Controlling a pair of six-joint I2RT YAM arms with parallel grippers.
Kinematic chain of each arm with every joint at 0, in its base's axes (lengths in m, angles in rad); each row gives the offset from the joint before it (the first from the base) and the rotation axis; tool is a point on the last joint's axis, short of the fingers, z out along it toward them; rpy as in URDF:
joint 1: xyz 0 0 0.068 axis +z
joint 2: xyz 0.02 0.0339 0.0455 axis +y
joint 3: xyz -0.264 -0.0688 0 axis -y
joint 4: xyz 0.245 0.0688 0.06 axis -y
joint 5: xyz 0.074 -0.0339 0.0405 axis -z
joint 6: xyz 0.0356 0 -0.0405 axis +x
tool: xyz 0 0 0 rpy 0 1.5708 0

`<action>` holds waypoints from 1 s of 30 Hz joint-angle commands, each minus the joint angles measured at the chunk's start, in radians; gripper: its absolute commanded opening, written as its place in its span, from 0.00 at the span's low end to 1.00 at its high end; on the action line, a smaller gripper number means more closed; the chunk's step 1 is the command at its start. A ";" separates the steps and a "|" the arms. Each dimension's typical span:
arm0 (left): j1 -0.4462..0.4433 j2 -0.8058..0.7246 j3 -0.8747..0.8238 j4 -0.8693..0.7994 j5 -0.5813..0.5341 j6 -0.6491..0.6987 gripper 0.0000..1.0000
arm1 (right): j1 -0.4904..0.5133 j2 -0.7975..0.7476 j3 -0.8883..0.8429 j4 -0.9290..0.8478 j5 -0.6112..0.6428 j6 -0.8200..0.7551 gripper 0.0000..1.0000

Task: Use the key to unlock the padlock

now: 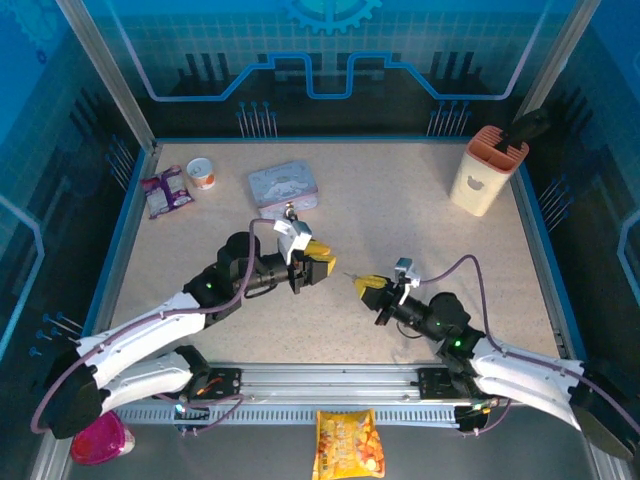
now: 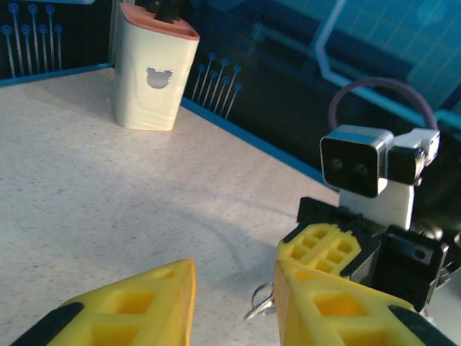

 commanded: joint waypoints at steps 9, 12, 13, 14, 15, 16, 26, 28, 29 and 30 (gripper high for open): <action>0.015 0.056 -0.071 0.291 0.124 -0.307 0.40 | 0.088 0.282 0.077 0.487 0.149 0.071 0.00; 0.020 0.053 -0.080 0.289 0.104 -0.317 0.43 | 0.095 0.284 0.090 0.487 0.160 0.067 0.00; 0.021 0.053 -0.082 0.290 0.105 -0.321 0.43 | 0.095 0.282 0.089 0.488 0.167 0.070 0.00; 0.021 0.052 -0.083 0.291 0.107 -0.322 0.43 | 0.095 0.279 0.090 0.488 0.174 0.073 0.00; 0.021 0.054 -0.082 0.291 0.112 -0.326 0.43 | 0.095 0.277 0.088 0.487 0.180 0.074 0.00; 0.021 0.056 -0.080 0.291 0.115 -0.326 0.42 | 0.095 0.277 0.088 0.487 0.183 0.077 0.00; 0.020 0.081 -0.064 0.333 0.153 -0.343 0.30 | 0.097 0.300 0.100 0.488 0.168 0.100 0.00; 0.020 0.087 -0.059 0.335 0.163 -0.341 0.28 | 0.097 0.301 0.102 0.487 0.165 0.102 0.00; 0.021 0.089 -0.059 0.338 0.167 -0.343 0.26 | 0.097 0.302 0.103 0.487 0.165 0.103 0.00; 0.021 0.089 -0.059 0.345 0.168 -0.345 0.24 | 0.096 0.305 0.104 0.486 0.165 0.105 0.00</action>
